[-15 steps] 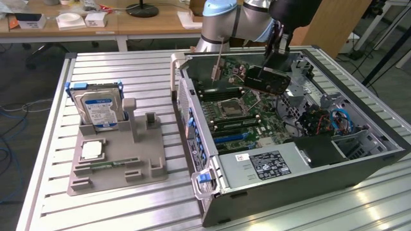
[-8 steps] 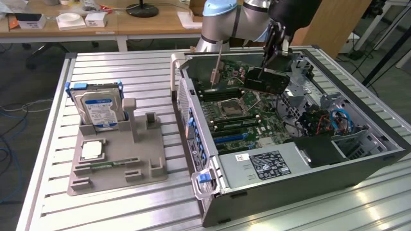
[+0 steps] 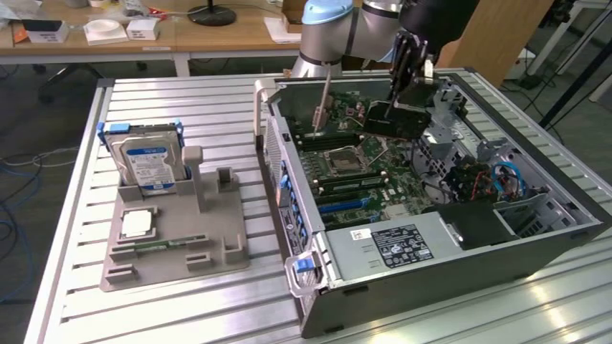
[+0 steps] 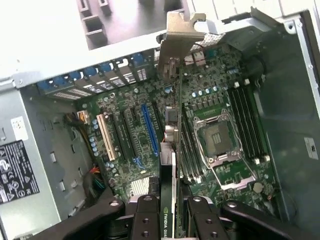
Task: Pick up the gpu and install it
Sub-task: 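Insert the gpu into the slot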
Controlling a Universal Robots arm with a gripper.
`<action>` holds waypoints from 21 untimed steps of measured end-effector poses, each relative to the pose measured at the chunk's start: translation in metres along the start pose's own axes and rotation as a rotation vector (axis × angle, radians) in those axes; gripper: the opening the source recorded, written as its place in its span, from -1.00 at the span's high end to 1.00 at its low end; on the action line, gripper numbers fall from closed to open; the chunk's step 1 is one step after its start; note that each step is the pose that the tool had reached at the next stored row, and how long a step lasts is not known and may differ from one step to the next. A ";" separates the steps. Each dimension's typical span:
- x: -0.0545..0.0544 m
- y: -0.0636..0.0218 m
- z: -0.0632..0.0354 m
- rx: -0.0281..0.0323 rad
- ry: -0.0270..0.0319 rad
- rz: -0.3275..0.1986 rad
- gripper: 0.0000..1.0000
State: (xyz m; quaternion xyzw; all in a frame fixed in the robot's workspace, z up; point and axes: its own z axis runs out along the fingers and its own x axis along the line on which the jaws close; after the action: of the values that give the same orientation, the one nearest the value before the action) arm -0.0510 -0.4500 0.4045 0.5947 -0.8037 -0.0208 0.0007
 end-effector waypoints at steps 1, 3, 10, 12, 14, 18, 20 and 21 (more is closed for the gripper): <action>0.000 0.0000 0.0001 -0.0004 0.0007 -0.018 0.47; 0.000 0.0000 0.0004 -0.0012 0.0017 -0.054 0.47; 0.000 -0.0001 0.0015 -0.0042 0.0063 -0.179 0.47; 0.000 -0.0001 0.0018 -0.0051 0.0075 -0.217 0.47; 0.000 -0.0001 0.0018 -0.0053 0.0079 -0.224 0.47; 0.000 -0.0002 0.0028 -0.0025 0.0071 -0.230 0.47; 0.000 -0.0002 0.0032 0.0180 0.0041 -0.238 0.47; 0.000 -0.0001 0.0033 0.0326 0.0013 -0.240 0.47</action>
State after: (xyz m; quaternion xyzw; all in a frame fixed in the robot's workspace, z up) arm -0.0510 -0.4499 0.4011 0.6867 -0.7268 -0.0073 -0.0109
